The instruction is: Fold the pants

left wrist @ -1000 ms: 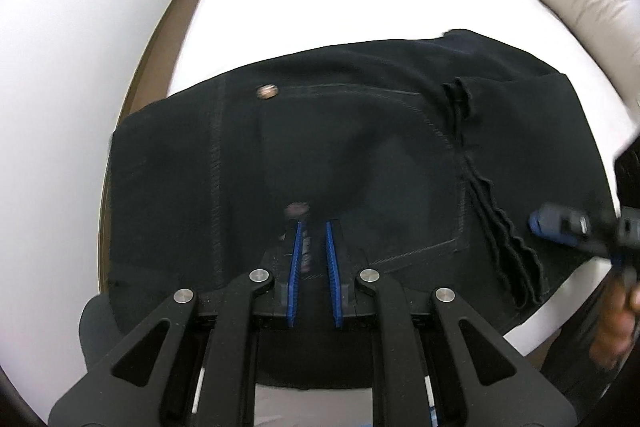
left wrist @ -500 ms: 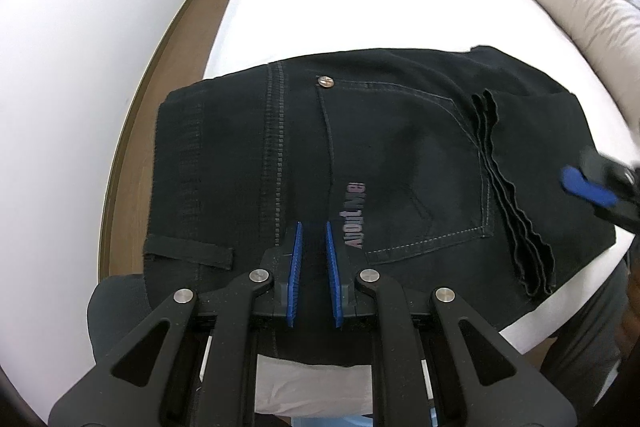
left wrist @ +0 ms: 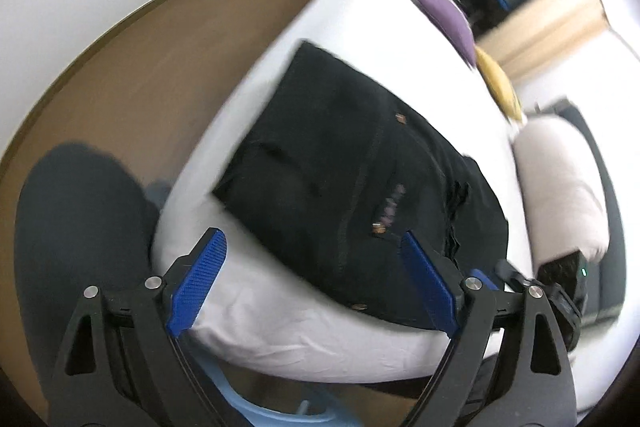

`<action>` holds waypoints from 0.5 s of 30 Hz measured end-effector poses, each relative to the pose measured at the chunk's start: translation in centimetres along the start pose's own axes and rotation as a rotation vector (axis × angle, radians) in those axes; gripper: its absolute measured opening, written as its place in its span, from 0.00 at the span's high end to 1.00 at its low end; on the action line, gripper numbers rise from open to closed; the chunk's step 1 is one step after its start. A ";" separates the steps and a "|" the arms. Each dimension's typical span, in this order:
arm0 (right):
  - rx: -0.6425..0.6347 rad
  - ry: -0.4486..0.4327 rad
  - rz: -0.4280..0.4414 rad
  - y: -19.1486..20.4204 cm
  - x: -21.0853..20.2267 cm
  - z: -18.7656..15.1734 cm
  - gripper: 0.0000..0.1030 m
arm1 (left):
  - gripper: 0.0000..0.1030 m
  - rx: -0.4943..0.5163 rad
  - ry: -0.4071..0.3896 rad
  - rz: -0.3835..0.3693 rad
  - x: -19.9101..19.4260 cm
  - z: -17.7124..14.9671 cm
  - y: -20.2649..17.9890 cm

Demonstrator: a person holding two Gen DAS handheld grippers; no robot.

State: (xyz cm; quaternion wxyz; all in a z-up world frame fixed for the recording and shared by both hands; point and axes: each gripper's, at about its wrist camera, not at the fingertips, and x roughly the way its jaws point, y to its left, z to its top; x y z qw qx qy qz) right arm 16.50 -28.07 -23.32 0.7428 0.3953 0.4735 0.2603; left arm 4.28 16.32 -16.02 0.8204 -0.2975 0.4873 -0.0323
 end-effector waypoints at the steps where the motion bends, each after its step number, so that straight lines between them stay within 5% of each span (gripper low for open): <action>1: -0.002 -0.009 0.013 0.1 -0.3 0.2 0.48 | 0.14 -0.028 0.009 -0.015 0.2 0.0 0.5; 7: 0.006 -0.021 0.053 -0.4 -1.1 1.3 0.48 | 0.14 -0.251 0.080 -0.182 3.3 -1.1 3.4; 15: 0.023 0.009 0.049 -1.1 -0.6 2.4 0.48 | 0.18 -0.439 0.035 -0.294 5.5 -0.2 6.1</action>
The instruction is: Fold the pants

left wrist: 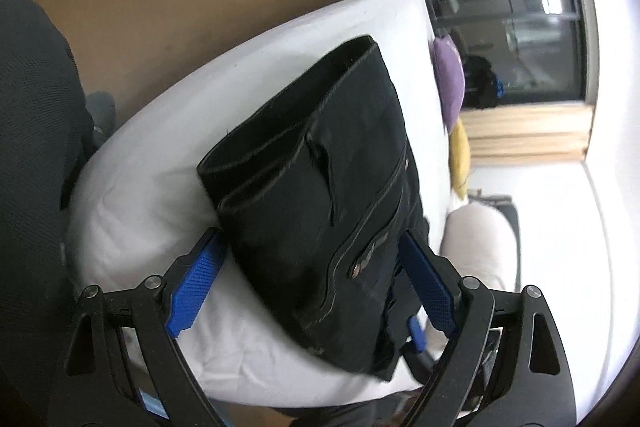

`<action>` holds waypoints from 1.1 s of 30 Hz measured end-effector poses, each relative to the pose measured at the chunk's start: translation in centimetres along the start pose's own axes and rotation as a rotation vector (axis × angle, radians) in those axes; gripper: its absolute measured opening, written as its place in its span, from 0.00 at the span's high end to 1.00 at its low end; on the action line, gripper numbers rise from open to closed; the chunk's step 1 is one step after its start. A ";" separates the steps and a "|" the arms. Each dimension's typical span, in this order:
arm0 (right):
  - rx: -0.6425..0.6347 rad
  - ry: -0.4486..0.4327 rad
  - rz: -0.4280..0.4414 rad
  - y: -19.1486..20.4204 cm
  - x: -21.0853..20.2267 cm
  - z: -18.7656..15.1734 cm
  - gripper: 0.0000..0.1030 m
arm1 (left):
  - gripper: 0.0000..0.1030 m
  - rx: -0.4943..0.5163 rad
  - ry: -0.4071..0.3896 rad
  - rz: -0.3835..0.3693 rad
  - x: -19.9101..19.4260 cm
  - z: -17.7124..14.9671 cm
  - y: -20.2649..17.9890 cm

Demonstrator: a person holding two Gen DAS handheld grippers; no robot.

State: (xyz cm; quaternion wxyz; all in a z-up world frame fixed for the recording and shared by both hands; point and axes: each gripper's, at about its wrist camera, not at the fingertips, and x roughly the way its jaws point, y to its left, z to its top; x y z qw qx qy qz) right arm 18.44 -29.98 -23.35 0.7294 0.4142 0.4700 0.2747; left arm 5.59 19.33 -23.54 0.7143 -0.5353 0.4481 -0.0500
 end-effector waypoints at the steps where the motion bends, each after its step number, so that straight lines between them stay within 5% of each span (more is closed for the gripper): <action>1: -0.003 0.001 -0.003 0.2 0.3 0.2 0.49 | 0.24 -0.018 -0.005 -0.009 0.0 0.2 0.1; 6: -0.039 0.010 -0.074 1.1 0.2 1.7 0.50 | 0.67 -0.032 -0.005 0.017 -0.1 1.0 0.0; 15: -0.023 0.164 -0.214 -0.5 4.7 5.0 0.57 | 0.84 0.345 -0.105 0.050 -2.7 -0.2 -8.0; 19: 0.008 0.184 -0.312 -2.2 6.3 5.9 1.00 | 0.84 0.486 -0.121 0.080 -2.4 -1.4 -10.9; 28: -0.016 0.154 -0.323 -3.0 7.0 5.2 1.00 | 0.86 0.781 -0.120 0.110 -0.2 -6.5 -17.5; 31: -0.026 0.158 -0.243 -3.4 5.9 5.4 0.99 | 0.86 0.902 -0.089 0.104 1.2 -9.3 -20.3; 33: -0.048 0.122 -0.222 -2.7 3.4 5.2 0.58 | 0.86 0.989 -0.062 0.102 2.5 -11.6 -22.1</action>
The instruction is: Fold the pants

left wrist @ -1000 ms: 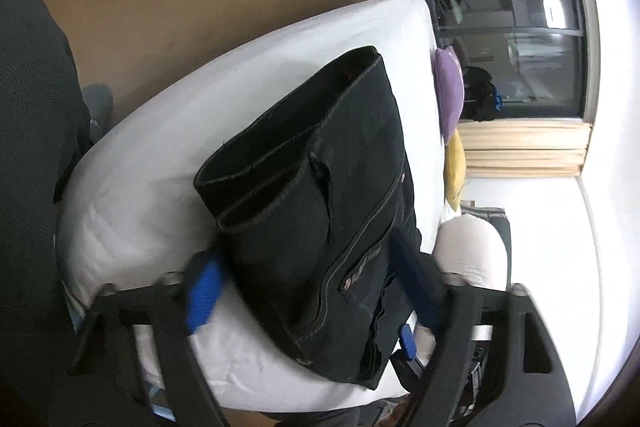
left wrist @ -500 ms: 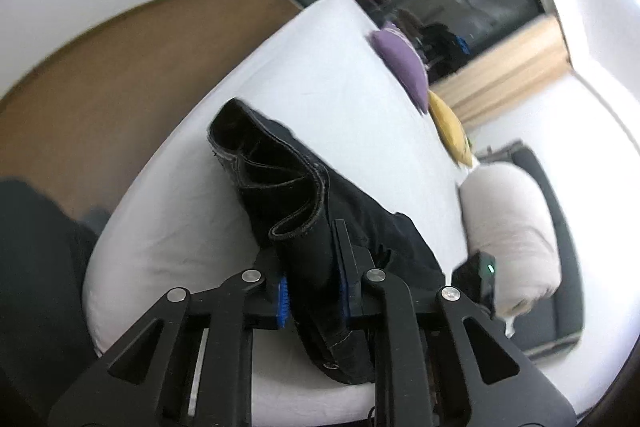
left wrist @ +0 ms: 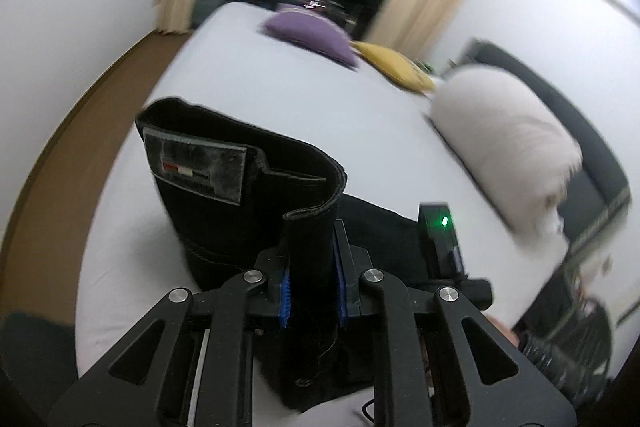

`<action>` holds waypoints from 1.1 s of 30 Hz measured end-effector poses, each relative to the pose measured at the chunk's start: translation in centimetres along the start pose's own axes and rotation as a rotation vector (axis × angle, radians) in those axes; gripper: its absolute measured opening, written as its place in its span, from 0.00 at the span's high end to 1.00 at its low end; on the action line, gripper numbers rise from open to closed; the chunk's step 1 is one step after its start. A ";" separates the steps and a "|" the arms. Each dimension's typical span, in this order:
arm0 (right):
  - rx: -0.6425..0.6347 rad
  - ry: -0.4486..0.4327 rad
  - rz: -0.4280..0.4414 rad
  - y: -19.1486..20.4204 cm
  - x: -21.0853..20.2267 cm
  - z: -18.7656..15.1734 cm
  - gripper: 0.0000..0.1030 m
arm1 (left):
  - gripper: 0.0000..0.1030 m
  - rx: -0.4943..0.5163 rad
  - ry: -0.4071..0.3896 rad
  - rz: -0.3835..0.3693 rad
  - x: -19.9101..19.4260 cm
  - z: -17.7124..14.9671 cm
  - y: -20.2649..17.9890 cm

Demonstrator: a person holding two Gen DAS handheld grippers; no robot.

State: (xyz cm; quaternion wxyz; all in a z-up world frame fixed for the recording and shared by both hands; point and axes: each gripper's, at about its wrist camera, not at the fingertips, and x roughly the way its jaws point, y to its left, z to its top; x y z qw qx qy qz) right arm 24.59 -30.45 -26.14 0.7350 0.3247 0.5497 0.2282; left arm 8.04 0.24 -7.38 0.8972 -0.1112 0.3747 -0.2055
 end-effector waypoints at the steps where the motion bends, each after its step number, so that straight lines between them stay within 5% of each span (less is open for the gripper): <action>1: 0.016 -0.048 0.049 -0.7 -1.8 0.1 0.31 | 0.86 0.040 0.012 -0.007 0.5 0.0 -1.5; 2: 0.038 -0.092 0.104 -1.2 -3.3 0.1 0.21 | 0.86 0.077 0.024 -0.016 1.2 -0.1 -2.9; 7: 0.101 -0.183 0.355 -4.4 -10.0 0.5 0.12 | 0.86 0.239 0.116 -0.046 6.0 -1.9 -9.4; 15: 0.090 -0.107 0.348 -6.4 -9.4 1.2 0.07 | 0.86 0.464 0.217 -0.036 11.1 -6.8 -15.1; 20: 0.077 -0.069 0.264 -7.2 -8.2 2.7 0.59 | 0.86 0.548 0.262 -0.054 12.3 -9.8 -17.8; 33: 0.082 -0.108 0.095 -11.1 -11.6 2.4 0.81 | 0.86 0.640 0.318 -0.112 16.2 -12.5 -24.0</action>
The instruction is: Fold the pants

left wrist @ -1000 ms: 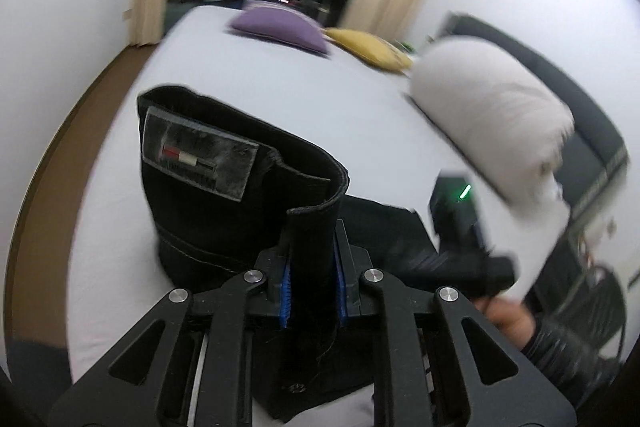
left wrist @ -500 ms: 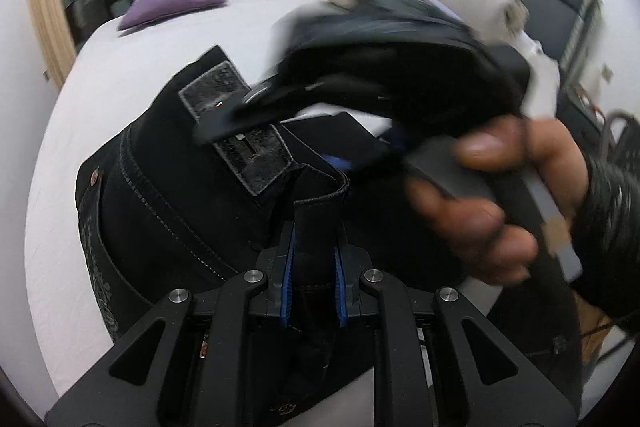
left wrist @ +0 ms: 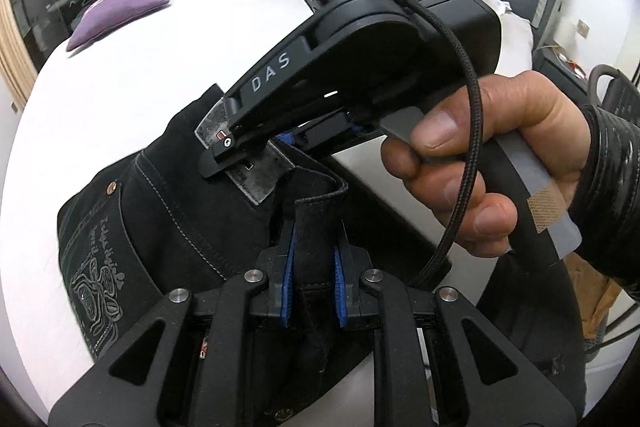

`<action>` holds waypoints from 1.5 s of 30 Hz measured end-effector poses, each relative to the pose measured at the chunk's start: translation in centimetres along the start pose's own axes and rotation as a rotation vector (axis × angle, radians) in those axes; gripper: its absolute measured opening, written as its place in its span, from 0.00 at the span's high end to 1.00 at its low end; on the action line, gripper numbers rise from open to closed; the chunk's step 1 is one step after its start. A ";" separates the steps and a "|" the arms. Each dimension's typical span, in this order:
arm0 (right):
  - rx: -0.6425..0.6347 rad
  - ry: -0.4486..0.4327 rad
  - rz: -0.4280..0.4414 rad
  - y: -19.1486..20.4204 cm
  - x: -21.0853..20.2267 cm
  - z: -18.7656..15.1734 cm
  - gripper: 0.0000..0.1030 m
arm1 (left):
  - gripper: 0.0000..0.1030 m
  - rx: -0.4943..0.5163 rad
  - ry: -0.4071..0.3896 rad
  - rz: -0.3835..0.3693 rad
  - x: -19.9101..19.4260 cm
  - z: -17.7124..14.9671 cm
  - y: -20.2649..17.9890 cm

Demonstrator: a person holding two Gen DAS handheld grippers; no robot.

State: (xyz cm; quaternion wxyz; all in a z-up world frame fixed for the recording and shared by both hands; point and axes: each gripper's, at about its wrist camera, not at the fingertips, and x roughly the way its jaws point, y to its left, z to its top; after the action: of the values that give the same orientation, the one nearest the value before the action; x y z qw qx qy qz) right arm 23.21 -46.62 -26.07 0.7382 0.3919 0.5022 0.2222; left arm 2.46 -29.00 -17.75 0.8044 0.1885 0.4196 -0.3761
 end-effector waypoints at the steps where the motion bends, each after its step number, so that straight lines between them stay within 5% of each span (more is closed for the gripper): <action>1: 0.000 -0.002 0.000 -0.3 -0.2 0.3 0.81 | 0.86 0.003 0.002 -0.003 0.1 -0.5 0.3; 14: 0.052 -0.015 0.023 -1.8 -0.3 -0.2 0.83 | 0.86 0.051 0.063 -0.027 0.9 -1.7 0.1; 27: 0.100 -0.026 0.145 -6.0 -0.8 -0.9 0.87 | 0.85 0.130 0.077 0.003 3.0 -2.0 -1.0; 30: 0.101 -0.027 0.149 -5.8 -0.7 -0.8 0.86 | 0.79 0.170 0.054 0.022 3.1 -2.6 -1.5; 33: 0.096 -0.036 0.150 -5.8 -0.9 -0.9 0.85 | 0.48 0.126 0.038 -0.093 1.7 -2.7 -0.8; 38: 0.109 -0.083 0.142 -5.8 -2.2 -1.7 0.71 | 0.35 0.052 -0.023 -0.206 -3.7 -3.1 2.4; 42: 0.137 -0.140 0.075 -5.6 -4.3 -2.8 0.60 | 0.32 -0.141 -0.103 -0.145 -7.1 -3.3 8.9; 43: 0.134 -0.154 0.041 -5.3 -4.8 -3.0 0.51 | 0.32 -0.197 -0.118 -0.114 -7.6 -3.4 10.8; 45: 0.117 -0.196 -0.013 -4.0 -6.1 -3.5 0.51 | 0.32 -0.333 -0.154 -0.071 -8.4 -3.8 14.9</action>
State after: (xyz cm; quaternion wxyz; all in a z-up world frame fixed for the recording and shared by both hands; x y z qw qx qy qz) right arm 17.29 -52.18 -26.49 0.7610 0.4510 0.4422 0.1480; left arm 8.79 -13.31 -13.26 0.8405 0.0086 0.4194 -0.3429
